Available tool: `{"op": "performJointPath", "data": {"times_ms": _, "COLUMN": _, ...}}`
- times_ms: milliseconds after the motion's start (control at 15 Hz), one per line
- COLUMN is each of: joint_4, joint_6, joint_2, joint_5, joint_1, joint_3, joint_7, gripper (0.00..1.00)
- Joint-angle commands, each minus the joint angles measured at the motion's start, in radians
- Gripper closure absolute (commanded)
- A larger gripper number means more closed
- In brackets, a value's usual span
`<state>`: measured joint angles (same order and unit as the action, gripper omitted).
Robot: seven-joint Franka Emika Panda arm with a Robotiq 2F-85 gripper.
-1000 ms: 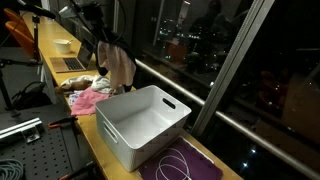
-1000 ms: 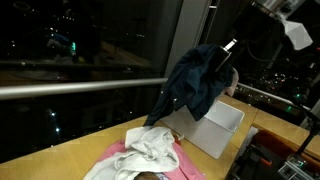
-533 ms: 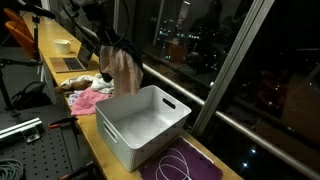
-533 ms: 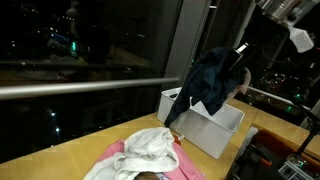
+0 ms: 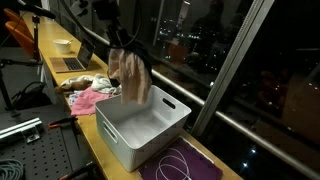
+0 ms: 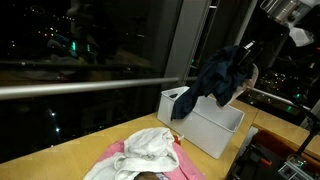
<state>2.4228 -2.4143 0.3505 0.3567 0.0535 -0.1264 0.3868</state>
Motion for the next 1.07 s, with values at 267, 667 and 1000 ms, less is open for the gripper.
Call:
{"op": "performJointPath", "data": {"times_ms": 267, "joint_4": -0.147, "joint_6": 0.026, "joint_2": -0.024, "joint_5": -0.075, "joint_1": -0.076, "joint_3": 0.078, "joint_7": -0.207, "gripper": 1.00}}
{"op": "performJointPath", "data": {"times_ms": 667, "joint_4": -0.213, "joint_6": -0.007, "joint_2": -0.128, "joint_5": -0.115, "joint_1": -0.057, "joint_3": 0.064, "joint_7": -0.232, "gripper": 1.00}}
{"op": "performJointPath", "data": {"times_ms": 1000, "joint_4": -0.183, "joint_6": -0.058, "joint_2": -0.274, "joint_5": -0.167, "joint_1": -0.008, "joint_3": 0.028, "joint_7": -0.212, "gripper": 1.00}}
